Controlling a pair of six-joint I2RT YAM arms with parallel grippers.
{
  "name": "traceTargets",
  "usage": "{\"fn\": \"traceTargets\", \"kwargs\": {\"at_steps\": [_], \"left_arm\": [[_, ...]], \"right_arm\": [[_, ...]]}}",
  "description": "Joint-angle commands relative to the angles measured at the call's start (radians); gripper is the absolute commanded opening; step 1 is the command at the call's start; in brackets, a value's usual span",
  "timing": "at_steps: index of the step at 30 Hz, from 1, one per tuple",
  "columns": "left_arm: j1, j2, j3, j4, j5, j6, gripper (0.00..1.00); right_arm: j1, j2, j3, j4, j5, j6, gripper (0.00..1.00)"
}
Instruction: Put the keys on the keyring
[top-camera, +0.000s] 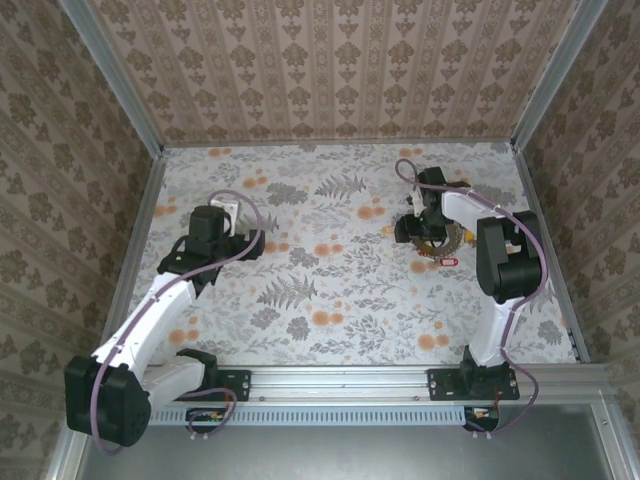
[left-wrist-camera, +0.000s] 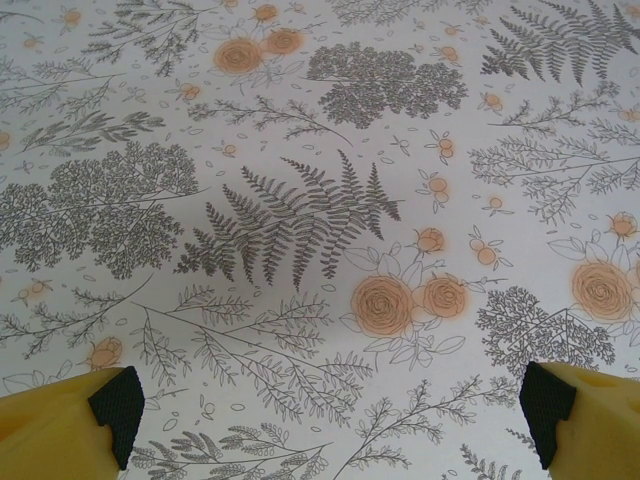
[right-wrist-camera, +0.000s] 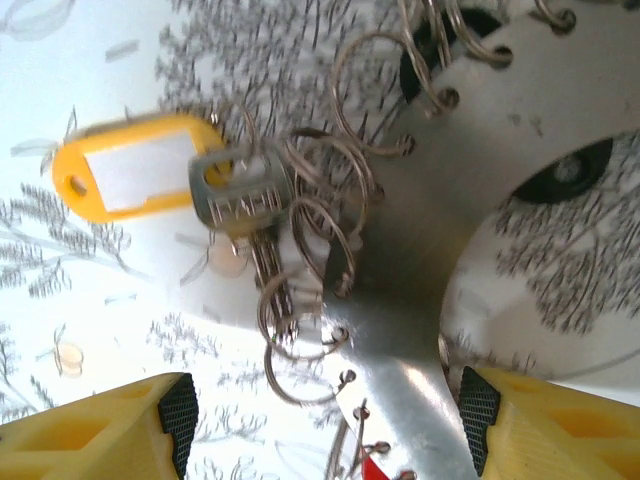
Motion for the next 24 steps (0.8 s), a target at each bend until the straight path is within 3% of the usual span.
{"fn": "traceTargets", "kwargs": {"at_steps": [1, 8, 12, 16, 24], "left_arm": [[-0.021, -0.008, -0.006, -0.018, -0.02, 0.032, 1.0], [-0.065, 0.011, -0.007, -0.025, -0.039, 0.056, 1.0], [-0.115, 0.024, -0.006, -0.029, -0.049, 0.078, 1.0], [-0.173, 0.036, 0.001, -0.037, -0.052, 0.11, 1.0], [-0.249, 0.033, 0.0, -0.044, -0.064, 0.138, 1.0]], "right_arm": [[0.02, -0.057, -0.048, -0.058, -0.011, 0.028, 0.72], [0.059, -0.151, -0.089, -0.049, -0.04, 0.075, 0.72], [0.055, -0.189, -0.06, -0.013, 0.014, 0.088, 0.72], [0.021, -0.116, -0.001, -0.036, 0.031, 0.069, 0.72], [0.002, 0.001, -0.005, -0.007, -0.101, 0.076, 0.72]]}}
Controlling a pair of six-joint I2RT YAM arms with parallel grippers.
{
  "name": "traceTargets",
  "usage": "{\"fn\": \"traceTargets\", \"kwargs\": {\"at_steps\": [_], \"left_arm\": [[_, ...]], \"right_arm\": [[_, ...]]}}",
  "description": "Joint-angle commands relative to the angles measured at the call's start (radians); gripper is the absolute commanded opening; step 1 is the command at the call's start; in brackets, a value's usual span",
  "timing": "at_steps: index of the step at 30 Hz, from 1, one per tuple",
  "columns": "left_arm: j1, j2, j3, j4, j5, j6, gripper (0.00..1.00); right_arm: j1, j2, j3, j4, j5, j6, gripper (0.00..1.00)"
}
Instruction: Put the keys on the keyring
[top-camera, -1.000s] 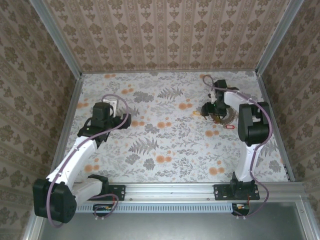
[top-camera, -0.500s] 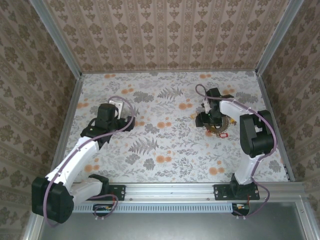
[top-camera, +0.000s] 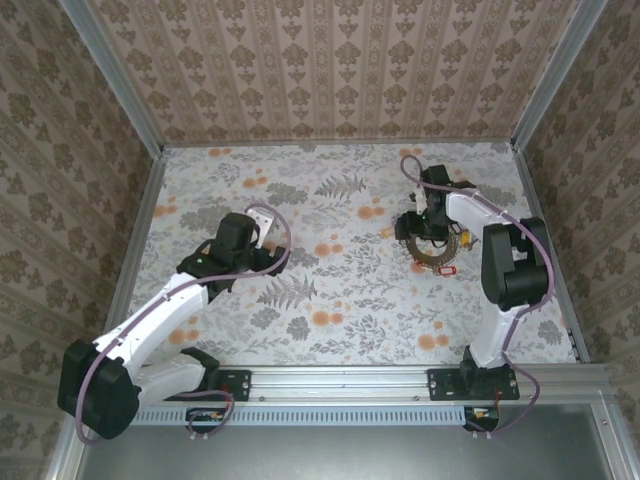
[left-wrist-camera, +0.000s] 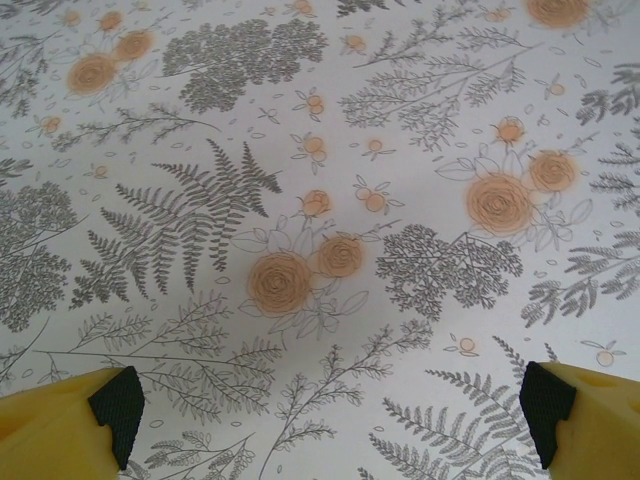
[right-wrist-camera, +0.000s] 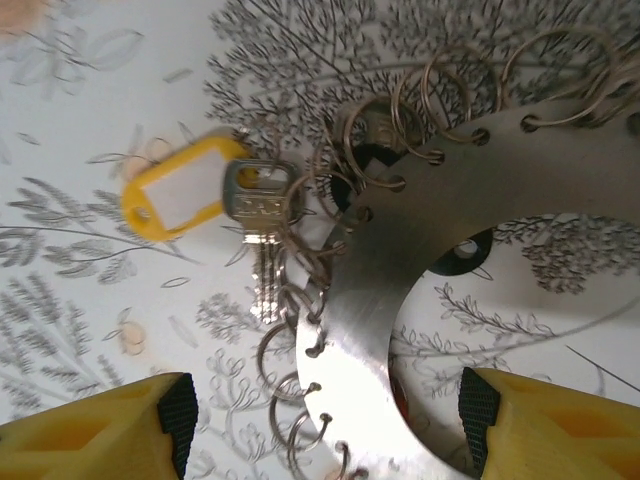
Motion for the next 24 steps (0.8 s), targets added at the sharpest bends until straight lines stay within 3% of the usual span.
{"fn": "traceTargets", "kwargs": {"at_steps": [1, 12, 20, 24], "left_arm": [[-0.027, 0.001, 0.0, -0.025, -0.021, 0.039, 1.0], [-0.096, -0.009, 0.001, -0.032, -0.029, 0.068, 1.0], [-0.082, -0.098, -0.034, -0.02, -0.088, 0.053, 1.0], [0.016, -0.146, -0.007, -0.073, 0.05, -0.022, 1.0]], "right_arm": [[0.006, 0.034, -0.01, -0.01, -0.063, 0.019, 0.71], [0.111, -0.066, -0.161, -0.065, -0.204, 0.071, 0.68], [0.379, -0.079, -0.167, 0.052, -0.301, 0.249, 0.66], [0.514, -0.01, -0.069, 0.085, -0.332, 0.298, 0.66]]}}
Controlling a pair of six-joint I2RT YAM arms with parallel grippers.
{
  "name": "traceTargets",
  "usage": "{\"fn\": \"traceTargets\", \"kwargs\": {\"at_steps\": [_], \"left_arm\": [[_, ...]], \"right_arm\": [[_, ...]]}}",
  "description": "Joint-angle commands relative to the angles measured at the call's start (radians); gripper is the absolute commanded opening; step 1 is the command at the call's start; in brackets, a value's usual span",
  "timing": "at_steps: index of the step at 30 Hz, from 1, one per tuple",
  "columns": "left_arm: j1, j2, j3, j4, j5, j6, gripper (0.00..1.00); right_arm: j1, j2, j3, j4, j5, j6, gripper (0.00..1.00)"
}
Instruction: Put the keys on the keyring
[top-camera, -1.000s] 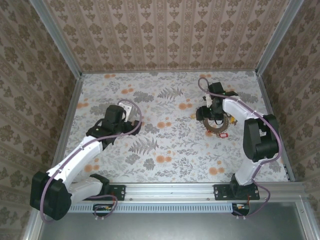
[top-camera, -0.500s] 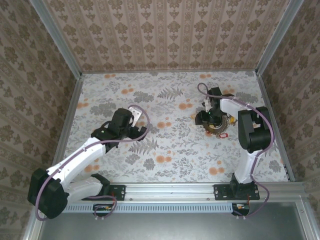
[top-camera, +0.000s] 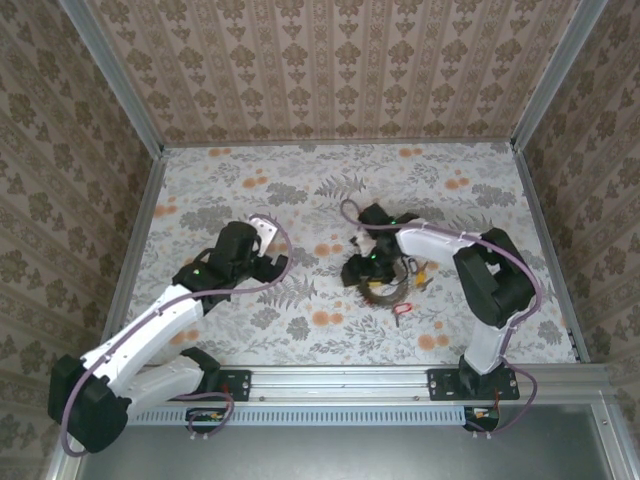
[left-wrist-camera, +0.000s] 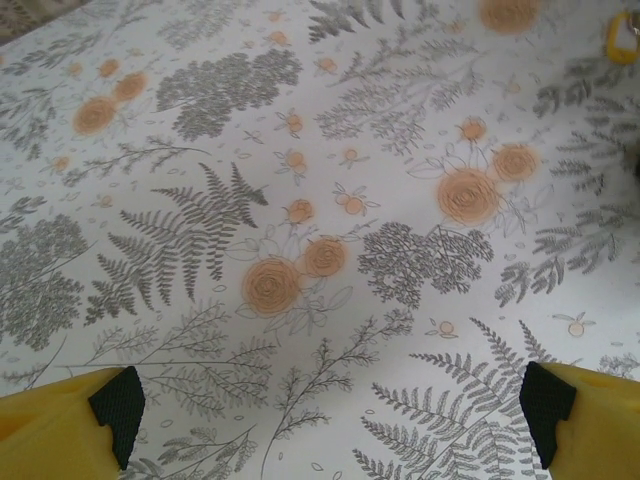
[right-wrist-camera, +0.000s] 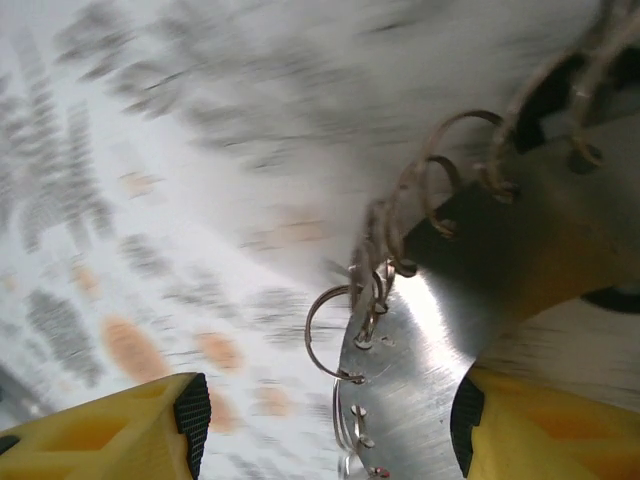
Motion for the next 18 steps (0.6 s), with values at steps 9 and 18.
{"fn": "traceTargets", "kwargs": {"at_steps": [9, 18], "left_arm": [[0.374, -0.146, -0.002, -0.155, 0.345, -0.297, 1.0], [0.425, -0.137, -0.027, -0.179, 0.438, -0.351, 1.0]], "right_arm": [[0.243, 0.296, 0.438, 0.002, -0.134, 0.087, 0.66], [0.162, 0.086, 0.376, -0.046, -0.052, 0.072, 0.66]]}}
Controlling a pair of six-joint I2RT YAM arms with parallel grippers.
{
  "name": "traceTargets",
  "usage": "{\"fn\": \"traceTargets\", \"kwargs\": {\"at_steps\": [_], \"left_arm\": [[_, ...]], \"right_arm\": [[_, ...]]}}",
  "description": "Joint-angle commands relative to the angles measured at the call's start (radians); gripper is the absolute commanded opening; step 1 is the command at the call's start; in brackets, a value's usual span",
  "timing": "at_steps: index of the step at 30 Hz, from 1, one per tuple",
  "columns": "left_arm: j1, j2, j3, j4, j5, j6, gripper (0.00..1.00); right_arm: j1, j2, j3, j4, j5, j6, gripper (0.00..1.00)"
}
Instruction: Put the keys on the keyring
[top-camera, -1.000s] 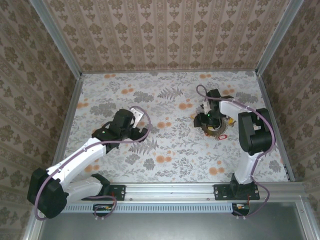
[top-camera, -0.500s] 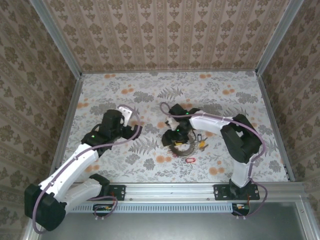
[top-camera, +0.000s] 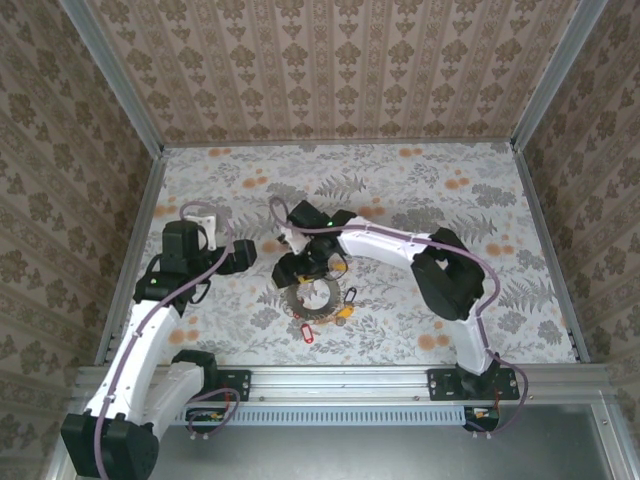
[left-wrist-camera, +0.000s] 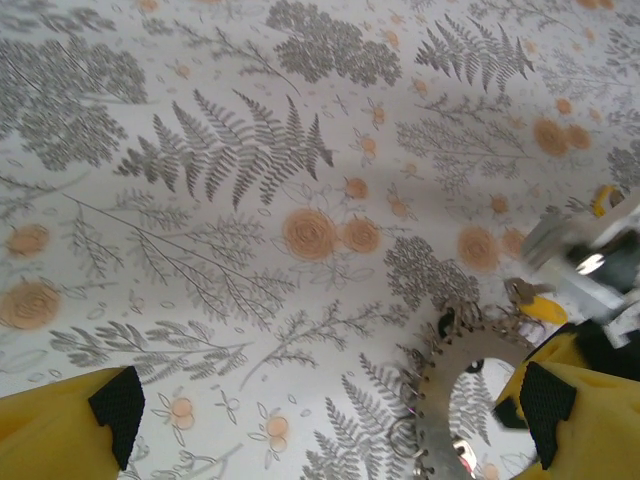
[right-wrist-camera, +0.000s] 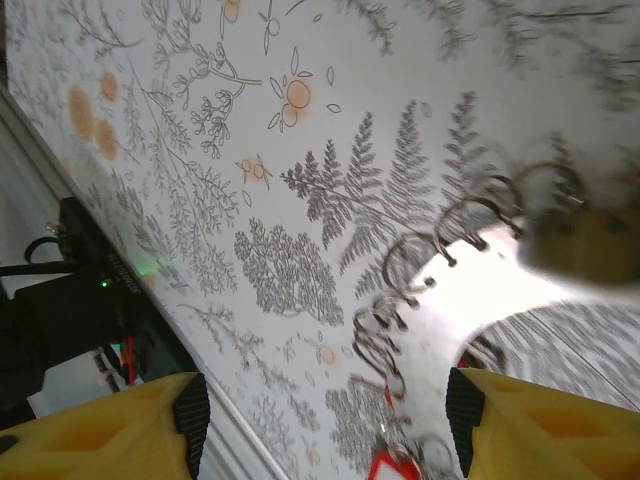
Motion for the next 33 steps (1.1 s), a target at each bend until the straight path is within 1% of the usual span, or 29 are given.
{"fn": "traceTargets", "kwargs": {"at_steps": [1, 4, 7, 9, 11, 13, 15, 18, 21, 24, 25, 27, 28, 33], "left_arm": [[0.008, 0.011, -0.026, -0.015, 0.099, -0.057, 1.0], [0.008, 0.017, -0.061, 0.024, 0.15, -0.104, 1.0], [0.008, 0.047, -0.101, 0.062, 0.204, -0.193, 0.95], [0.008, 0.07, -0.124, 0.08, 0.243, -0.248, 0.91], [0.013, 0.084, -0.133, 0.068, 0.253, -0.292, 0.87], [0.027, 0.09, -0.125, 0.039, 0.26, -0.313, 0.84], [0.058, 0.099, -0.106, -0.018, 0.262, -0.323, 0.82], [0.145, 0.11, -0.083, -0.098, 0.269, -0.333, 0.78], [0.256, 0.098, -0.116, -0.078, 0.351, -0.359, 0.77], [0.363, 0.093, -0.164, -0.041, 0.443, -0.377, 0.77], [0.389, 0.094, -0.174, -0.041, 0.445, -0.363, 0.77], [0.42, 0.099, -0.176, -0.065, 0.419, -0.323, 0.77], [0.428, 0.103, -0.174, -0.074, 0.387, -0.307, 0.77], [0.452, 0.129, -0.183, -0.046, 0.402, -0.295, 0.78]], "right_arm": [[-0.088, -0.149, -0.075, -0.059, 0.062, 0.0, 0.66], [-0.151, -0.243, -0.158, -0.056, 0.137, -0.018, 0.63], [-0.168, -0.284, -0.2, -0.048, 0.191, -0.063, 0.57], [-0.147, -0.276, -0.204, -0.028, 0.204, -0.097, 0.51], [-0.109, -0.251, -0.191, -0.001, 0.241, -0.14, 0.43], [-0.063, -0.212, -0.155, 0.005, 0.28, -0.182, 0.39], [-0.028, -0.154, -0.092, -0.015, 0.305, -0.209, 0.35], [0.015, -0.067, 0.0, -0.047, 0.347, -0.216, 0.31], [0.052, -0.004, 0.068, -0.059, 0.363, -0.217, 0.27], [0.096, 0.058, 0.146, -0.099, 0.418, -0.246, 0.26], [0.107, 0.085, 0.183, -0.125, 0.435, -0.255, 0.24], [0.12, 0.134, 0.249, -0.177, 0.456, -0.271, 0.23], [0.125, 0.157, 0.284, -0.203, 0.465, -0.277, 0.23], [0.147, 0.232, 0.38, -0.294, 0.501, -0.289, 0.22]]}}
